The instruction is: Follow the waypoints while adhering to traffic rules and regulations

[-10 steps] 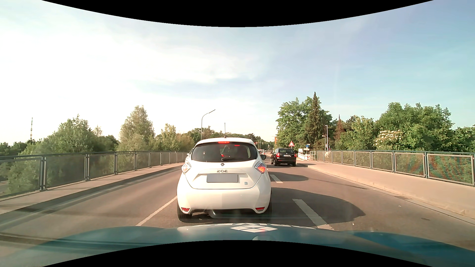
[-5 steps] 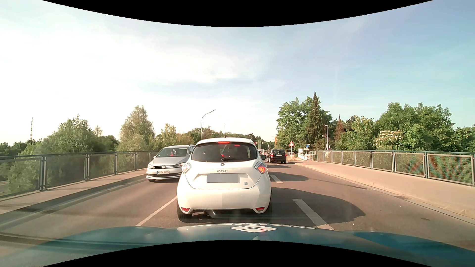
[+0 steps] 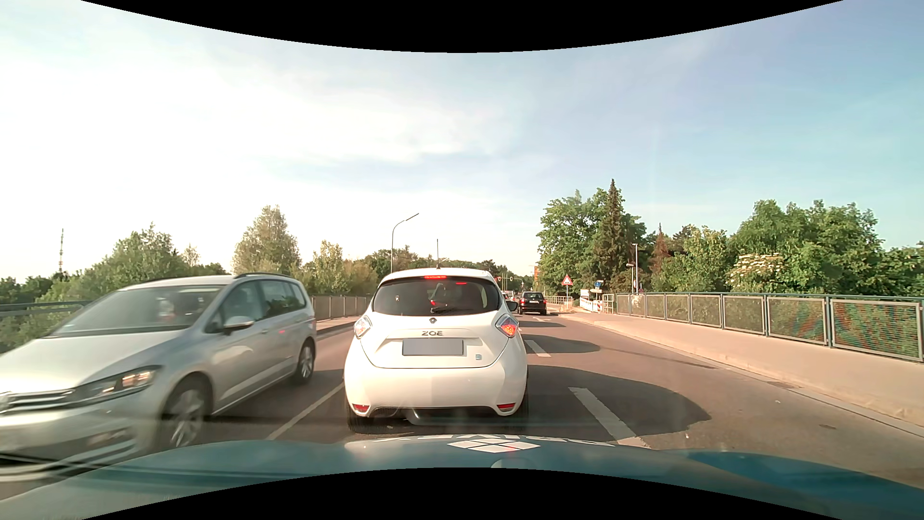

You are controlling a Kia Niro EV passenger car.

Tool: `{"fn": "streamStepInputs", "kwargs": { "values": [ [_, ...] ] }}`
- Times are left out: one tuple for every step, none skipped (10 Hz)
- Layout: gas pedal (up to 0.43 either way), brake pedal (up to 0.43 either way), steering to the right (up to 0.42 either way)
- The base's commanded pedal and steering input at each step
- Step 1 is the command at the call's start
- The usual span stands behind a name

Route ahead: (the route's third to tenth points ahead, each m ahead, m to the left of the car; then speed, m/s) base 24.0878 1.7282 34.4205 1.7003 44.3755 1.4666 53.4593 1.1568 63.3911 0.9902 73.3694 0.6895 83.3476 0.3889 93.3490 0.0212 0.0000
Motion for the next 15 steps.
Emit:
{"fn": "streamStepInputs", "kwargs": {
  "values": [
    [0.000,0.293,-0.001],
    [0.000,0.293,-0.001],
    [0.000,0.293,-0.001],
    [0.000,0.293,-0.001],
    [0.000,0.293,-0.001],
    [0.000,0.293,-0.001],
    [0.000,0.293,-0.001],
    [0.000,0.293,-0.001],
    [0.000,0.293,-0.001],
    [0.000,0.293,-0.001],
    [0.000,0.299,-0.001],
    [0.000,0.299,-0.001],
    [0.000,0.293,-0.001],
    [0.000,0.293,-0.001],
    [0.000,0.299,-0.001]
  ]
}}
